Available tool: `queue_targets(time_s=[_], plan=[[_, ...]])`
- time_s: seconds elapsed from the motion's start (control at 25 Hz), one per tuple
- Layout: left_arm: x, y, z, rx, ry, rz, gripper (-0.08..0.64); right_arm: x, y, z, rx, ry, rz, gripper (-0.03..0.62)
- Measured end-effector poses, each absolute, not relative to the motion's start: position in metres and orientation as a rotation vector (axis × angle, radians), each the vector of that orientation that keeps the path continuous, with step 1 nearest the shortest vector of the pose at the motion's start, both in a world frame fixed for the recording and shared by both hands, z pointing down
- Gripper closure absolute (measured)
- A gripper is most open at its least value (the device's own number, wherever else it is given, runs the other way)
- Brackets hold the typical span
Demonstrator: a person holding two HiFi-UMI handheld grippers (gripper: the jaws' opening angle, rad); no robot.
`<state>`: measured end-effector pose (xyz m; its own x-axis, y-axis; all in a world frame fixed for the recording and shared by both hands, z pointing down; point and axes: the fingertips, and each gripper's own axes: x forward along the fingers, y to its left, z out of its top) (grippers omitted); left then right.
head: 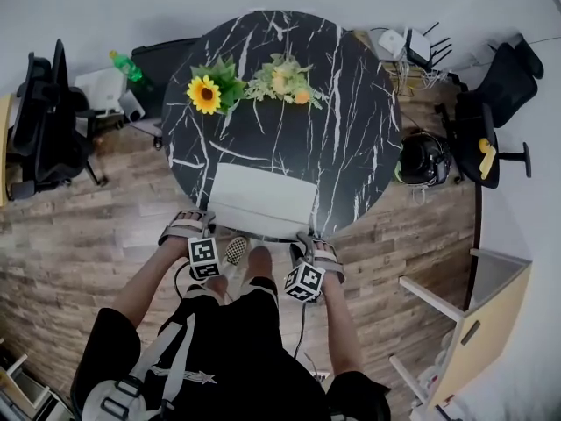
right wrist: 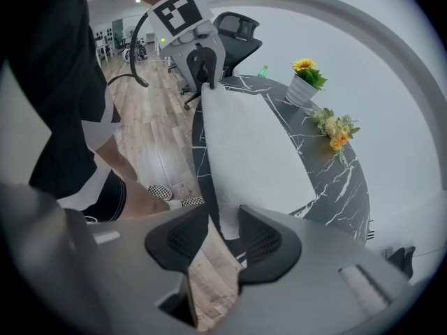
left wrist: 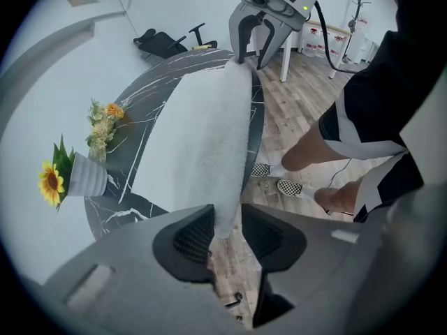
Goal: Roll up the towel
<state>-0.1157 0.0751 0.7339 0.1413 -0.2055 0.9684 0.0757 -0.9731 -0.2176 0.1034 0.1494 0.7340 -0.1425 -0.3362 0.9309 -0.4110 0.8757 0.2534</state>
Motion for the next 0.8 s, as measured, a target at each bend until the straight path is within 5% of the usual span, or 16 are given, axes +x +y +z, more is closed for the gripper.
queue_targets(time_s=[0.44,0.8], plan=[[-0.114,0.069,0.735,-2.184,0.116,-1.886,0.499,0.107,0.143,0.740,0.582,-1.727,0.052,0.538],[-0.119,0.081,0.727,-2.197,0.064,-1.888,0.509,0.101,0.158,0.734,0.568,-1.734,0.085,0.552]])
